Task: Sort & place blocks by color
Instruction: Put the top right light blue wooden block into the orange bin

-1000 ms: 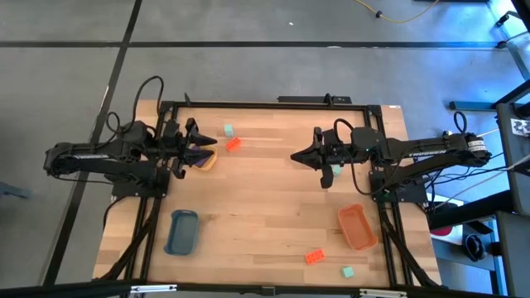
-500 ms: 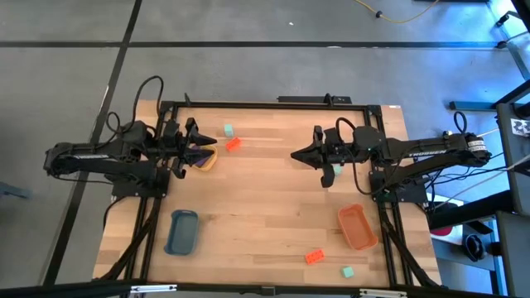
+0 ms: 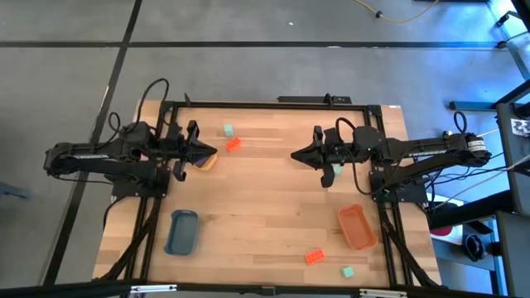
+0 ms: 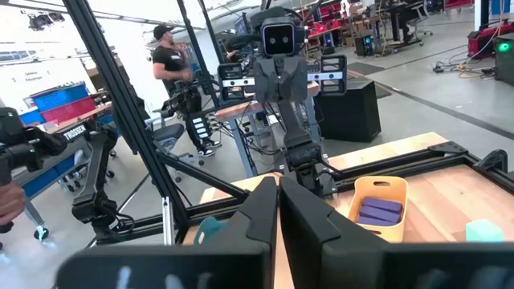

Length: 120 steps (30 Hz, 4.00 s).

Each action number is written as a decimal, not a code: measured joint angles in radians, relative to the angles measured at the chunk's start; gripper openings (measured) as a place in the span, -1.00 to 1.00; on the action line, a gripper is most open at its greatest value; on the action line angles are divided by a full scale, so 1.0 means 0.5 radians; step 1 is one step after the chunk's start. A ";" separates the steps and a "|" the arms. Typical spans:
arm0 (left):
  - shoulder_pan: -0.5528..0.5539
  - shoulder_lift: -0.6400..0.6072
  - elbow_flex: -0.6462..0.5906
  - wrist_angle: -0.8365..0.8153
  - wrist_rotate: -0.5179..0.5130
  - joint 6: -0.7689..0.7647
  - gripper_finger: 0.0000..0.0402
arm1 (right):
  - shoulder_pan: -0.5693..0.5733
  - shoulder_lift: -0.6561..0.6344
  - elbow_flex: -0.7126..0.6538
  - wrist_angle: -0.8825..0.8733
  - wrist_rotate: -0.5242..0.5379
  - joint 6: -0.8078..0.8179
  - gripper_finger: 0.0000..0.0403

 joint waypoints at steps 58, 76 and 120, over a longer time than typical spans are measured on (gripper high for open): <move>0.002 0.000 0.000 -0.036 -0.123 -0.002 -1.00 | -0.538 0.845 -0.266 -2.123 0.195 0.087 0.42; 0.002 0.000 0.000 -0.047 -0.148 -0.005 -1.00 | -0.414 0.535 -0.230 -2.430 0.179 0.040 -0.33; 0.002 0.000 0.001 -0.089 -0.122 -0.197 -1.00 | 0.007 0.199 0.039 -0.033 0.206 0.149 -0.33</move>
